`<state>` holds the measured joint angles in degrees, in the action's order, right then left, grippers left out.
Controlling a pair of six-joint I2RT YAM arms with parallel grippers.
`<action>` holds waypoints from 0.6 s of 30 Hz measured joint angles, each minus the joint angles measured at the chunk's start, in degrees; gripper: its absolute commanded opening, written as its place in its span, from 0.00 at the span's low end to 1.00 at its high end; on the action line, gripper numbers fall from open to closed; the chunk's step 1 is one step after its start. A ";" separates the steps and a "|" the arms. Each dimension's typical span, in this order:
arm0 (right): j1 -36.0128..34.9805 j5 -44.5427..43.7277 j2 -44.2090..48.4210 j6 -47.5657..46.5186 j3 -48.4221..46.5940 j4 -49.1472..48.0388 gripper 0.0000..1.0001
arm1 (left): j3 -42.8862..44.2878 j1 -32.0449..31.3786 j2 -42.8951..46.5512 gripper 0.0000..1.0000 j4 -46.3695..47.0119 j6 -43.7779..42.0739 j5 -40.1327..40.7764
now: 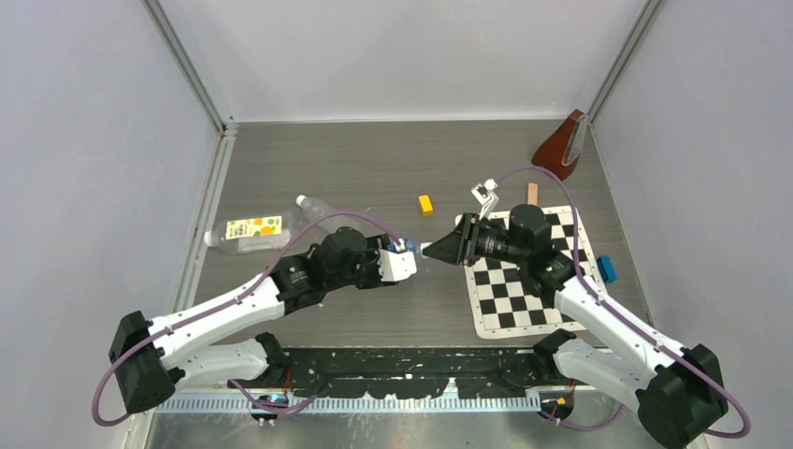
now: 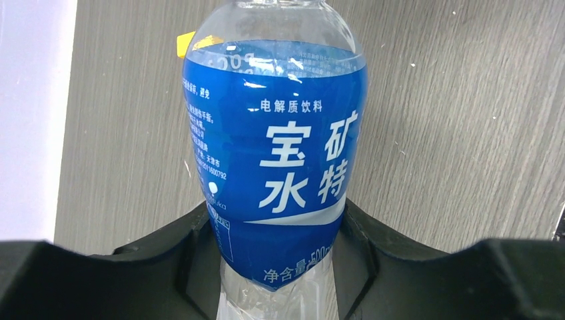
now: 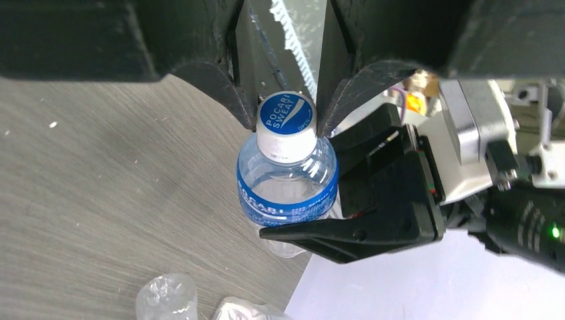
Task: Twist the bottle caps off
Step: Unscrew the bottle cap from the plastic bottle.
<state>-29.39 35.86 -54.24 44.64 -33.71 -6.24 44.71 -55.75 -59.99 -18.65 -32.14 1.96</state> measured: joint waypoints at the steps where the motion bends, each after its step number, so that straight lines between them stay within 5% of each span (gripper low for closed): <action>1: -0.02 0.28 0.39 -2.01 0.00 -0.22 0.00 | 0.09 0.11 0.22 0.06 -0.09 0.00 -0.68; 18: -0.72 9.42 2.80 -36.65 -0.46 -0.20 0.00 | 4.07 1.03 0.63 0.06 -9.31 1.27 -9.35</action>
<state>-30.11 45.28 -51.44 7.99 -34.17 -6.44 48.77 -54.72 -59.35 -27.97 -30.87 -7.40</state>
